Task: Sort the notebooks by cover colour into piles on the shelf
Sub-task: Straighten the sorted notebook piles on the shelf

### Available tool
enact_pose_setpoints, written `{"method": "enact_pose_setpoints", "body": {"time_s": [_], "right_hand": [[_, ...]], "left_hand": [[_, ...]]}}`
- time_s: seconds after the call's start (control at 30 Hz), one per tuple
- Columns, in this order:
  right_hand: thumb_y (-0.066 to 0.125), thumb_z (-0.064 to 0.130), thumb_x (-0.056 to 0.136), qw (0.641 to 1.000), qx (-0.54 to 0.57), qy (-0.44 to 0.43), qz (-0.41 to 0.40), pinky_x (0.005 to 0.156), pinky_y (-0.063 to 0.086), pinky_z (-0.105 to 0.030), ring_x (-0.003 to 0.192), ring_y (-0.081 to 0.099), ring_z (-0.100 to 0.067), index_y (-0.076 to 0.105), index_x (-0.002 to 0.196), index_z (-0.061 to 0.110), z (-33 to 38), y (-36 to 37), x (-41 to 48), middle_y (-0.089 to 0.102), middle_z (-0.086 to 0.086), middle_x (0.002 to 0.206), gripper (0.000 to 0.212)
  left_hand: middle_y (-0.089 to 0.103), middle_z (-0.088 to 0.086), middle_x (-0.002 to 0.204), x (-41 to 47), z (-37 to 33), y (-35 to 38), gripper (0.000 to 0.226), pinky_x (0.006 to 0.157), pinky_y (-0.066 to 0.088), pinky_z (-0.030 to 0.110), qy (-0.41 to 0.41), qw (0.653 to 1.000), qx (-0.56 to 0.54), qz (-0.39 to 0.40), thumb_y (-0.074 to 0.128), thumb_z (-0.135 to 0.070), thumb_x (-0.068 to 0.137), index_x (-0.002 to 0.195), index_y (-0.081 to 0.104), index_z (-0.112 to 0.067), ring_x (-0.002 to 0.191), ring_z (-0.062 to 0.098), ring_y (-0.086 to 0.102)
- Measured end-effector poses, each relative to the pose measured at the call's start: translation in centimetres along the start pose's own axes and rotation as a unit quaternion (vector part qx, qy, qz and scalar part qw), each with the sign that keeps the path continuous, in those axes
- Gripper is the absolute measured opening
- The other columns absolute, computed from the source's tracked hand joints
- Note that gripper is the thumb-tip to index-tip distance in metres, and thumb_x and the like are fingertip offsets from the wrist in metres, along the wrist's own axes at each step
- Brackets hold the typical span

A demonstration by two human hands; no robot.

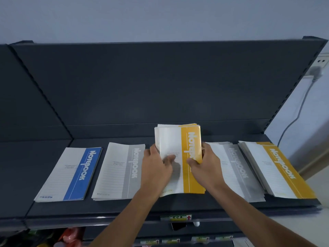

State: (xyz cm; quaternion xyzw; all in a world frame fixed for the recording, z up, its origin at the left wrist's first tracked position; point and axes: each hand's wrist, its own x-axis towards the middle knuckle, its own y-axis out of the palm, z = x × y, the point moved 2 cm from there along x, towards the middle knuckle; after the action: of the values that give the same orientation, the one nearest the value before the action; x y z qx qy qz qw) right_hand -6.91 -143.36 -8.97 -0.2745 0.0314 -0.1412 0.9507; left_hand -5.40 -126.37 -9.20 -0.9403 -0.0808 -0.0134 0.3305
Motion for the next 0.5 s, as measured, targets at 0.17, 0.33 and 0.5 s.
{"method": "enact_pose_setpoints", "body": {"time_s": [0.17,0.33,0.5], "right_hand": [[0.073,0.022,0.079,0.986,-0.095,0.109,0.082,0.062,0.059,-0.034,0.073,0.07,-0.015,0.066,0.092,0.011,-0.4,0.9,2.4,0.073,0.0,0.084,0.018],[0.074,0.02,0.08,0.972,-0.144,0.138,0.124,0.067,0.06,-0.033,0.07,0.069,-0.014,0.064,0.08,0.015,-1.1,2.6,3.3,0.07,0.001,0.078,0.011],[0.071,0.024,0.081,0.966,-0.179,0.136,0.128,0.051,0.046,-0.023,0.067,0.066,-0.012,0.059,0.074,0.019,-1.5,3.4,3.7,0.067,0.004,0.075,0.015]], "left_hand": [[0.063,0.005,0.114,1.1,0.2,0.7,0.051,0.073,0.041,0.031,-0.051,0.989,0.13,0.04,0.067,-0.052,0.09,0.12,0.053,-0.012,0.104,0.026,0.062],[0.068,0.003,0.112,1.2,1.1,1.3,0.049,0.065,0.039,0.027,-0.078,0.98,0.171,0.067,0.068,-0.05,0.09,0.12,0.054,-0.014,0.1,0.023,0.067],[0.068,0.002,0.11,1.6,1.4,1.4,0.049,0.061,0.038,0.024,-0.062,0.976,0.194,0.074,0.068,-0.05,0.09,0.121,0.055,-0.014,0.097,0.022,0.067]]}}
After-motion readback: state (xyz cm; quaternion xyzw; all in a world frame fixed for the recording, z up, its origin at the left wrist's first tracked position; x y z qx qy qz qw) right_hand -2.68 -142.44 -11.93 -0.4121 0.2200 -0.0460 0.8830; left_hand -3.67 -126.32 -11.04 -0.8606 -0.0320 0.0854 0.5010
